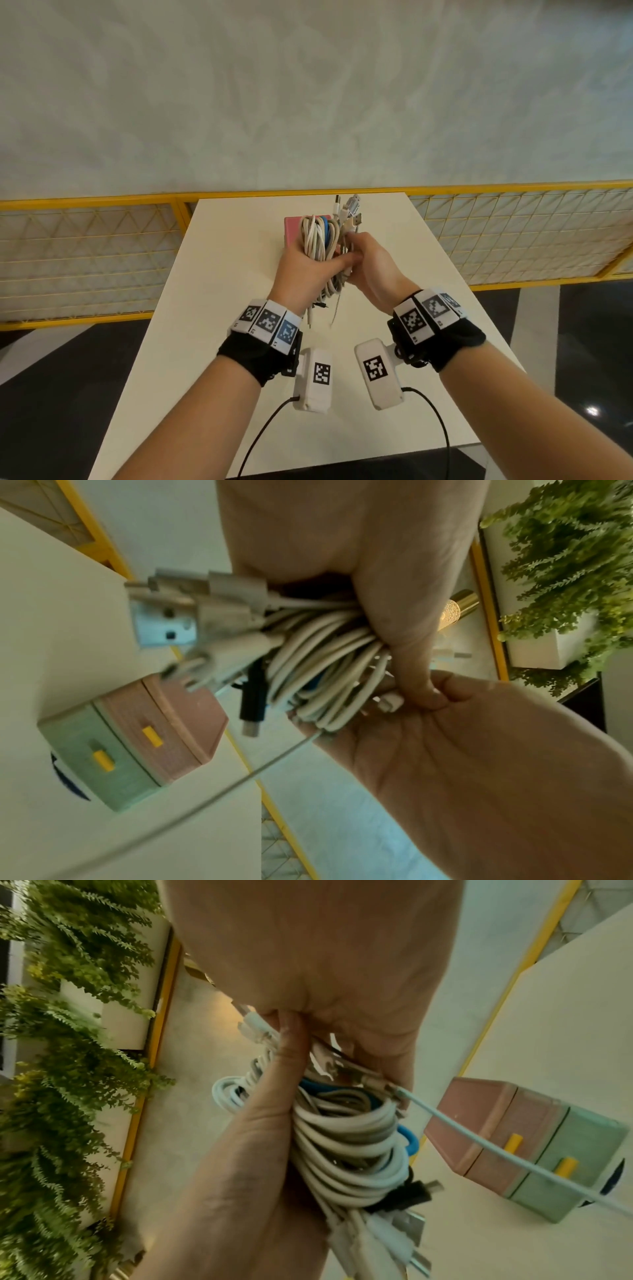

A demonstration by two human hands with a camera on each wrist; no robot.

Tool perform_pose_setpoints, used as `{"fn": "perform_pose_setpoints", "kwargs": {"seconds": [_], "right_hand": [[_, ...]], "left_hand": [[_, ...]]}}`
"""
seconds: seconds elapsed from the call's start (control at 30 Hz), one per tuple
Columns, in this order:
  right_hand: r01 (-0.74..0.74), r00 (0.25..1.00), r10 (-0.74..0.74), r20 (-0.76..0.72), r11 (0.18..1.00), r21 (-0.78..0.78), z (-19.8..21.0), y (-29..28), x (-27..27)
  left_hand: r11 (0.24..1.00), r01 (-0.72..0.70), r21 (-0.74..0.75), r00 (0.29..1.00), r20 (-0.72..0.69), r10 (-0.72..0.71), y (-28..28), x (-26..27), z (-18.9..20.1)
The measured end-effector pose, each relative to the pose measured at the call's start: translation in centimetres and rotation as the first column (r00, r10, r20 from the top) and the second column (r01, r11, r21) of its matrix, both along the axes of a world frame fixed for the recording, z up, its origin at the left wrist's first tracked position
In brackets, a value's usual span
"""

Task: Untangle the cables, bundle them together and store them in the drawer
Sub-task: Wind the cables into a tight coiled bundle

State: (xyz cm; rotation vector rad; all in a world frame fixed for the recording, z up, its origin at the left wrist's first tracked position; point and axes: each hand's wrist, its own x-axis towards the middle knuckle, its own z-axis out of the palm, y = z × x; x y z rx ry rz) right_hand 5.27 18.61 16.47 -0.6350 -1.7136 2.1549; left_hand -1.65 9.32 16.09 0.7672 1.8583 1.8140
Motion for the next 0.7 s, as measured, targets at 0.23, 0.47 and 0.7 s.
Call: {"fn": "perform_pose_setpoints", "kwargs": {"seconds": [0.23,0.47,0.7], "right_hand": [[-0.155,0.986,0.150,0.076,0.985,0.077,0.8,0.0,0.9],[-0.280,0.944,0.099,0.315,0.746,0.604,1.0,1.0,1.7],[-0.304,0.864,0.177,0.472,0.929,0.209,-1.6,0.3,1.9]], "left_hand": [[0.997,0.002,-0.083,0.999,-0.041,-0.006,0.1,-1.1,0.1],[0.994,-0.108,0.007,0.993,0.048,0.108,0.0,-1.5,0.3],[0.990,-0.124,0.070,0.989,0.092,0.118,-0.3,-1.5,1.2]]}}
